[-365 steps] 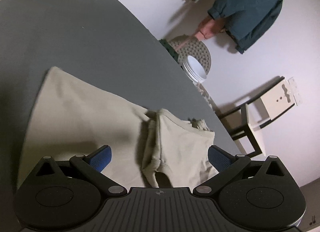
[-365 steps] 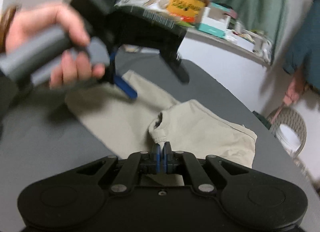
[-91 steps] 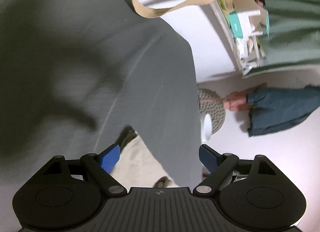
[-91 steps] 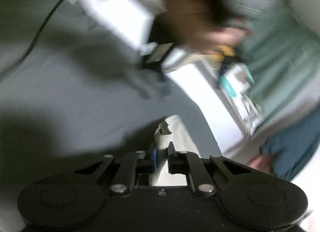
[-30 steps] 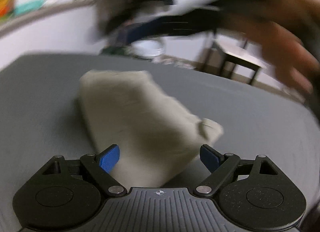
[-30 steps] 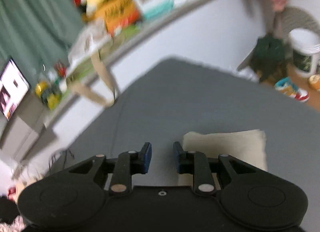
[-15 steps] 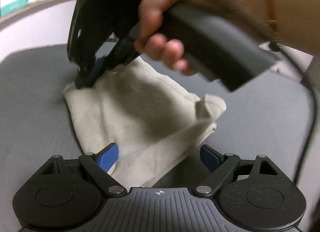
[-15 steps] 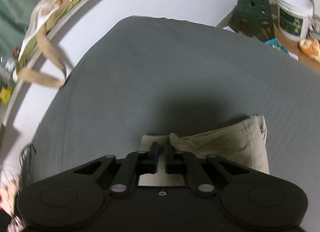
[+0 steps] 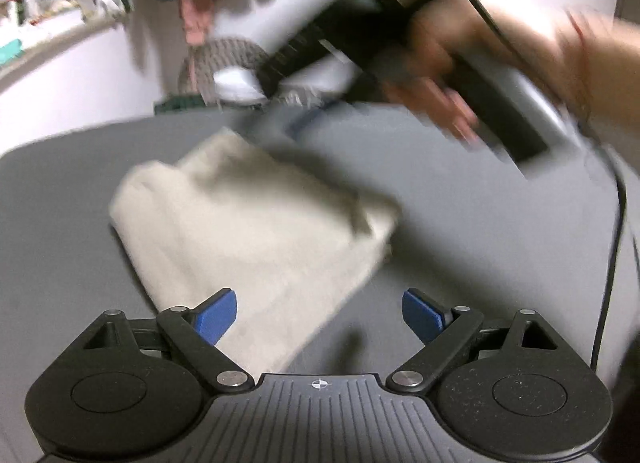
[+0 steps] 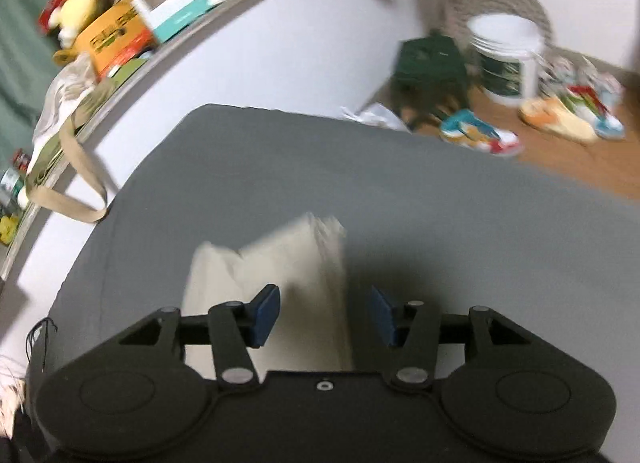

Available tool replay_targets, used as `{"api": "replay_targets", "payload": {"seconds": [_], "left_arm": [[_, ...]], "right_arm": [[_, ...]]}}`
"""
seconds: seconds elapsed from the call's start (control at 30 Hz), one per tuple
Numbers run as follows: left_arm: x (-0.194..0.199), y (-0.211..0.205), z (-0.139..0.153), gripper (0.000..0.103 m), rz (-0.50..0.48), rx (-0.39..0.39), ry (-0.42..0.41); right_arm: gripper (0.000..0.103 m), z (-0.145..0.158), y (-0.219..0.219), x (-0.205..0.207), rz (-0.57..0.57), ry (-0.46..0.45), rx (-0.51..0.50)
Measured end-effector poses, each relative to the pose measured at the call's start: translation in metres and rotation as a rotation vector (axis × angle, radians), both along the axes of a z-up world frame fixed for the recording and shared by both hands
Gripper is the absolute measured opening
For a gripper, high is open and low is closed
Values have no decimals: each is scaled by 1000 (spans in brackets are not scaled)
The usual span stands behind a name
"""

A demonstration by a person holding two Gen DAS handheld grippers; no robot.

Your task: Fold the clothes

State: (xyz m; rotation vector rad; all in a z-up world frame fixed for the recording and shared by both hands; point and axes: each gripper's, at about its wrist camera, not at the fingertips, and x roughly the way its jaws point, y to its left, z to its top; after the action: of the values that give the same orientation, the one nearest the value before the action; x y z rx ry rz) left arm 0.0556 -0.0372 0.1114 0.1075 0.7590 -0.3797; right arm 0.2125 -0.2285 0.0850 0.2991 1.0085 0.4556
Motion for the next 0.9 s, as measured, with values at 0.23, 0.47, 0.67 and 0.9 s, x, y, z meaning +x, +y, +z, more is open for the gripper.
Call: {"api": "replay_targets", "payload": {"seconds": [0.23, 0.47, 0.67, 0.9], "left_arm": [[21, 55, -6, 90, 264, -224, 38], [38, 73, -38, 90, 370, -465, 147], [52, 45, -65, 90, 305, -280, 174], [38, 25, -49, 90, 254, -133, 126]], "right_arm": [[49, -32, -40, -65, -130, 64, 198], [7, -43, -38, -73, -147, 74, 245], [8, -58, -43, -78, -137, 67, 230], [42, -15, -31, -59, -103, -135, 153]]}}
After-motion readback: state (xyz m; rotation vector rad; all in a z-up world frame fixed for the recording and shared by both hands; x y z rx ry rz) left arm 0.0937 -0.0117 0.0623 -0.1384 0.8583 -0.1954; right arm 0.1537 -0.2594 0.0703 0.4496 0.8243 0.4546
